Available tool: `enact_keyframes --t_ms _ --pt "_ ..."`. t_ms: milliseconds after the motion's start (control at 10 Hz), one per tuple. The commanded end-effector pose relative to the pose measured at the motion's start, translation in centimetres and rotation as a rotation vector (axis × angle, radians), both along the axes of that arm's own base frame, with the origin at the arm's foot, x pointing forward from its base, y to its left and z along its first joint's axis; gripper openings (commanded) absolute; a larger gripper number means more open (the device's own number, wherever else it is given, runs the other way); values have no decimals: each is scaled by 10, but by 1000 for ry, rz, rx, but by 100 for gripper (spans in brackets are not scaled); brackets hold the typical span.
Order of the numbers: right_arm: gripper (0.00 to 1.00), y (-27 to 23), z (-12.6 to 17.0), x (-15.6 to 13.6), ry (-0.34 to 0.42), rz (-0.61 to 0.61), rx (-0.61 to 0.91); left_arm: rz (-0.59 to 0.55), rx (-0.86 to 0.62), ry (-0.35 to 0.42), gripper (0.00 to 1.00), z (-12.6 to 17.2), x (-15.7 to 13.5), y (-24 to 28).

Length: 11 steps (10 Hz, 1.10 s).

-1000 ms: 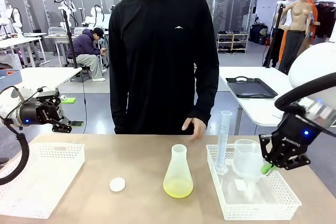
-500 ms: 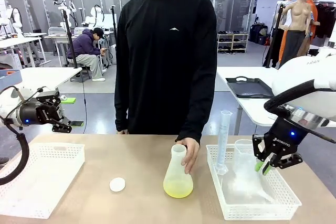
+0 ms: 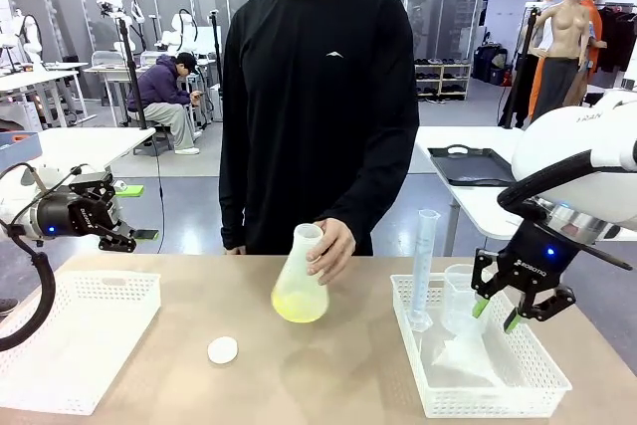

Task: Prepare the solutions needed for the experiment.
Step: Once the solution is in the Big flask , pick up the Plastic Funnel and place it back into the right Organizing basket, then when the human places the Big flask in the center of the table, pick up the Big flask and place it in the left Organizing basket.

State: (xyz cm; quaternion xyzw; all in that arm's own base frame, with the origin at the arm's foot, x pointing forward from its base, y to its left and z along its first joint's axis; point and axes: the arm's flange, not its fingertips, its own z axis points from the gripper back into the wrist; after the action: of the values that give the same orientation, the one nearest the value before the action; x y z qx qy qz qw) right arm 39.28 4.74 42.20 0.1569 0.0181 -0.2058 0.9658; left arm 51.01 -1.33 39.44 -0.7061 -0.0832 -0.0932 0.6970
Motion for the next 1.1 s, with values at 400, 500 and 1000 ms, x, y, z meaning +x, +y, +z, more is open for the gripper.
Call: enact_keyframes --t_ms 400,500,1000 --pt "81 0 0 -1 8 0 1 -7 -9 -3 100 1 -1 0" --pt "81 0 0 -1 8 0 1 -7 -9 -3 100 1 -1 0" --pt "81 11 20 -26 -227 14 116 -7 -9 -3 100 1 -1 0"
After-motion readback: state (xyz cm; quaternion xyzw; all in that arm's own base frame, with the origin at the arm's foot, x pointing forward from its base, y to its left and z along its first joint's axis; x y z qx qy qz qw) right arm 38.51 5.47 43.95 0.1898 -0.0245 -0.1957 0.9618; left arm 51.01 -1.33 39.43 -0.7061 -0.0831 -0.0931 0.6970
